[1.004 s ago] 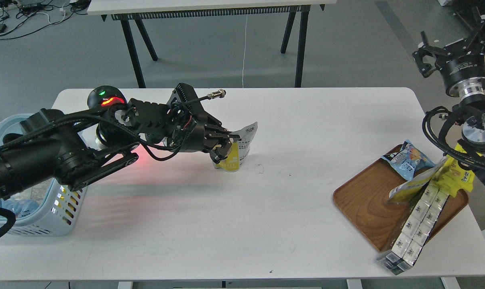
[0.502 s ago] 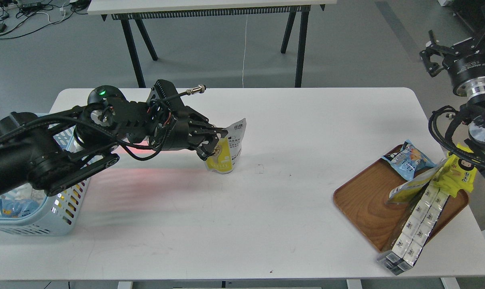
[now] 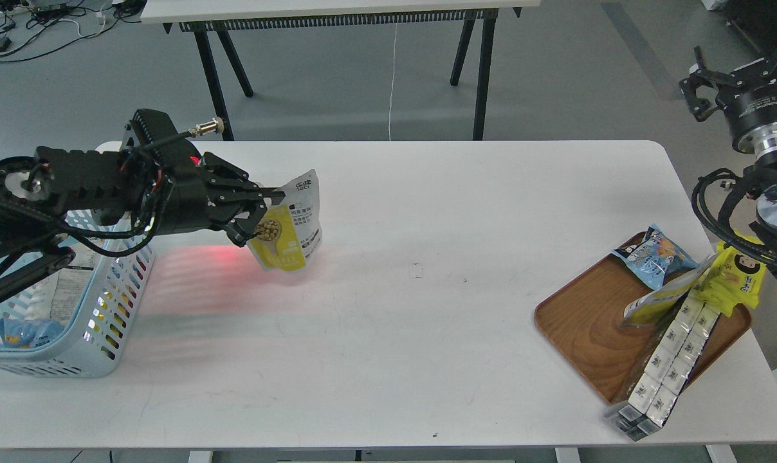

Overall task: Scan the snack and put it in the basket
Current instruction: 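Lift the packet with the left gripper and carry it over the basket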

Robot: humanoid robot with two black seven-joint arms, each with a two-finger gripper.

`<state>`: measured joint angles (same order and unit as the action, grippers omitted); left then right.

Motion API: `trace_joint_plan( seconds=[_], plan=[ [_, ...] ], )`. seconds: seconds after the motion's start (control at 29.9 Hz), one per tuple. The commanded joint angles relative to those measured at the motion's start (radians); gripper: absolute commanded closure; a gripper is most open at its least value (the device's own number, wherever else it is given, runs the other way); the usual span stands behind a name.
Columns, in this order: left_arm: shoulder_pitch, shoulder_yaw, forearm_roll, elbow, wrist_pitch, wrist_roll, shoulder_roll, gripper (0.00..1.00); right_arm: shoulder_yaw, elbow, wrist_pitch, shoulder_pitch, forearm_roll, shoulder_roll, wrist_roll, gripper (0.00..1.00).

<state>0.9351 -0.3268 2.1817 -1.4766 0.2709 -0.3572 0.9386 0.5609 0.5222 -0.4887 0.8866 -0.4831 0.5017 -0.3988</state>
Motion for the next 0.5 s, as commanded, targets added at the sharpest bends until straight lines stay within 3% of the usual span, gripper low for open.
trace_joint_plan(
  seconds=[0.0,0.47],
  plan=[
    [-0.001,0.0,0.0,0.007,-0.001,0.0,0.035,1.0,-0.001,0.001,0.0,0.0,0.0,-0.002,0.0,0.01],
    [0.001,-0.001,0.0,0.053,0.001,0.0,0.037,1.0,0.001,0.002,0.0,0.0,0.0,0.001,-0.002,0.01]
  ],
)
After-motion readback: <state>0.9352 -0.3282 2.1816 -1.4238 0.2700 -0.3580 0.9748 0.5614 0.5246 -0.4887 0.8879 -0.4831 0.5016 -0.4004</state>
